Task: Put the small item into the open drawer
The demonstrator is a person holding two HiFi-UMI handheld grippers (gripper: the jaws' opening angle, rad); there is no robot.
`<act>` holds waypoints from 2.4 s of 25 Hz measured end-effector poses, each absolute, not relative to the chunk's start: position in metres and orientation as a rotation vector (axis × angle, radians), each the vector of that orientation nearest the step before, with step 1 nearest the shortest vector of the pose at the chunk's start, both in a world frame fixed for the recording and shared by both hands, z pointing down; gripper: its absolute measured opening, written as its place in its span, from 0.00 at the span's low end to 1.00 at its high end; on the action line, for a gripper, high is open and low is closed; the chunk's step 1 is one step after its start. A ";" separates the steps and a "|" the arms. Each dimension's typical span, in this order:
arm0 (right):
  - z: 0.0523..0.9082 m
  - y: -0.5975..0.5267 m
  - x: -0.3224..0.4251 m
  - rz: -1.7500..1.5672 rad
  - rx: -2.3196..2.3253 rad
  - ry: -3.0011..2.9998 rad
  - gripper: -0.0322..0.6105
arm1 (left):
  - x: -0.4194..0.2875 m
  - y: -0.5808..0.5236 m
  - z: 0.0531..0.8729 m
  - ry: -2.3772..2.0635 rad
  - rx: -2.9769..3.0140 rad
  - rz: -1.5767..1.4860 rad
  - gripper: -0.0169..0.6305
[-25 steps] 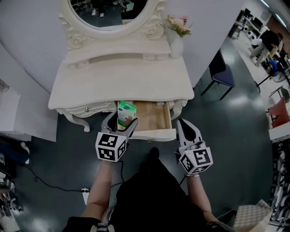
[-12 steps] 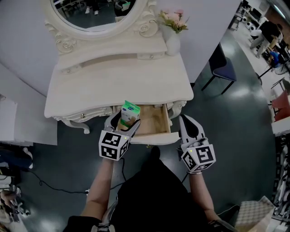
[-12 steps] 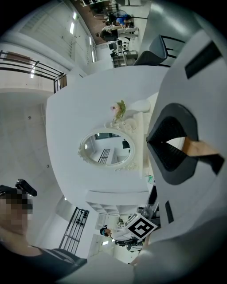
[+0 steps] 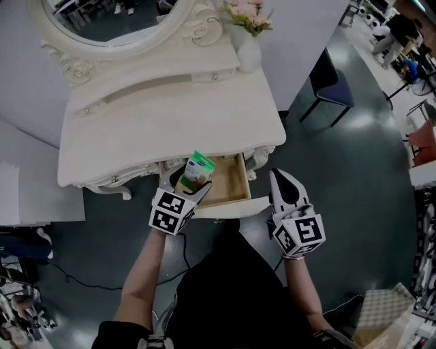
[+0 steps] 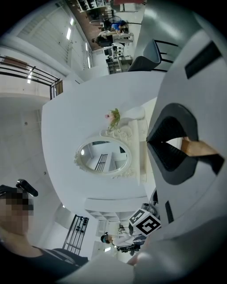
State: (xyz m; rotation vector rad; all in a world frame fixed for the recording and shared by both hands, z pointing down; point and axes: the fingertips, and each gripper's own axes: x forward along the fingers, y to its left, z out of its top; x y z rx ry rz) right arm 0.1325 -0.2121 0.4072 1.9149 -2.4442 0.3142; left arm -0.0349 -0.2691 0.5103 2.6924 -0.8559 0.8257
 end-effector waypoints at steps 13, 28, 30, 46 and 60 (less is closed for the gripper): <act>0.428 -0.220 0.160 0.396 1.973 -2.376 0.05 | 0.019 -0.255 0.579 -0.351 2.740 1.208 0.57; 0.439 -0.220 0.179 0.443 2.004 -2.339 0.05 | 0.035 -0.251 0.678 -0.049 2.594 1.639 0.57; 0.440 -0.220 0.179 0.444 2.001 -2.338 0.05 | 0.035 -0.251 0.687 -0.034 2.579 1.667 0.57; 0.445 -0.218 0.173 0.482 1.982 -2.336 0.05 | 0.032 -0.240 0.719 0.151 2.522 1.909 0.57; 0.444 -0.222 0.168 0.468 1.953 -2.370 0.05 | 0.038 -0.253 0.697 -0.016 2.519 1.708 0.60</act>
